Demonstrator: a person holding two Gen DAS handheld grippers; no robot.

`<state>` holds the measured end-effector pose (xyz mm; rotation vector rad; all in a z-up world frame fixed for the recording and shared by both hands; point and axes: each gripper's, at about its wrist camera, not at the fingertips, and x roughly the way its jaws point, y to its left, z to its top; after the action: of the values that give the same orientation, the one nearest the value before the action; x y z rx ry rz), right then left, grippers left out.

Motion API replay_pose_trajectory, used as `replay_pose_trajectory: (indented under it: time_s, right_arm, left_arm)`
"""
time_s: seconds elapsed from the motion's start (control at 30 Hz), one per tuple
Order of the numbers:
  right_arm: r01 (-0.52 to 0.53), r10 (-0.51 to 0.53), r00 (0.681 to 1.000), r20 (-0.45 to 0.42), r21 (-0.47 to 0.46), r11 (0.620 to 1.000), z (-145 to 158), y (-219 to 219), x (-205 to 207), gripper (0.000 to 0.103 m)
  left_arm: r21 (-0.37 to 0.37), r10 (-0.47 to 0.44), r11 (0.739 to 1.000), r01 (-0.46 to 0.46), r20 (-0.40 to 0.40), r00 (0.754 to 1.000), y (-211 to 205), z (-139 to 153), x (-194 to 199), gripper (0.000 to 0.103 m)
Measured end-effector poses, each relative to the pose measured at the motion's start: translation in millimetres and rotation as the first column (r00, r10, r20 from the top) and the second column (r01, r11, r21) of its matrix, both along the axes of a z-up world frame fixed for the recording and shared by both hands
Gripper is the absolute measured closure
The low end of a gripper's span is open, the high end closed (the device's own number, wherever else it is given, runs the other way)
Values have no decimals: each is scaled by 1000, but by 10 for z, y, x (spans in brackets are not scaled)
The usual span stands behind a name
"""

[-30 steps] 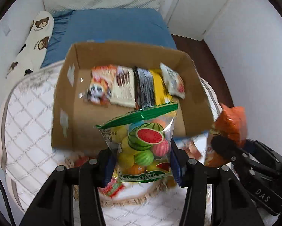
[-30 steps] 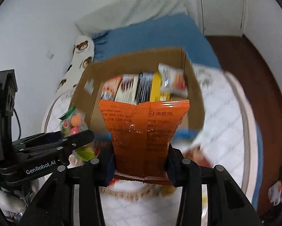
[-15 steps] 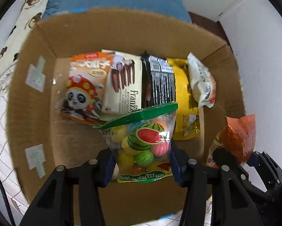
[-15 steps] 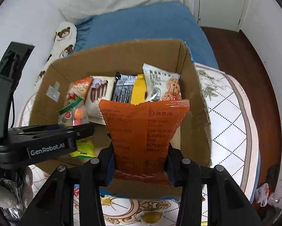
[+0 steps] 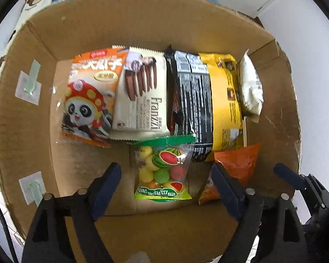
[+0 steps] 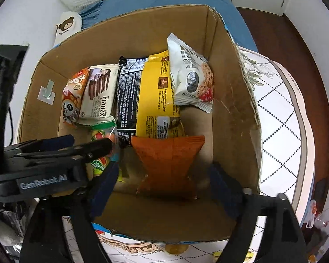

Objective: Organize snacks
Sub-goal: 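Lower both bags into the box, open both tools and lift away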

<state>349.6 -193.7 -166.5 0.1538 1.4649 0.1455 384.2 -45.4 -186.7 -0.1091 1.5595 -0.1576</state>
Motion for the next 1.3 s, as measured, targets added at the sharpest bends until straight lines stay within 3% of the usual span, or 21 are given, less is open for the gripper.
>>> replay_pose_trajectory:
  time_s: [0.23,0.6,1.0,1.3]
  right_arm:
    - [-2,3,1000,13,-55,999,63,8,-31,7]
    - [16,-5,995,97,-106,994,347,43,-175,7]
    - [20,11,965,260,-117,993,974,89,-571,7]
    - [19,16,932,362,-92,996,1456,153,-982,7]
  left_arm:
    - [86,-6,996,-6,141,990,73,284,-74,19]
    - [123,13,991,-50,282,959,243,719,-432,19]
    - [129,34,986,-103,452,891,345,1252,-960,19]
    - [108,33,988,-106,532,846,353,1638,-1371,19]
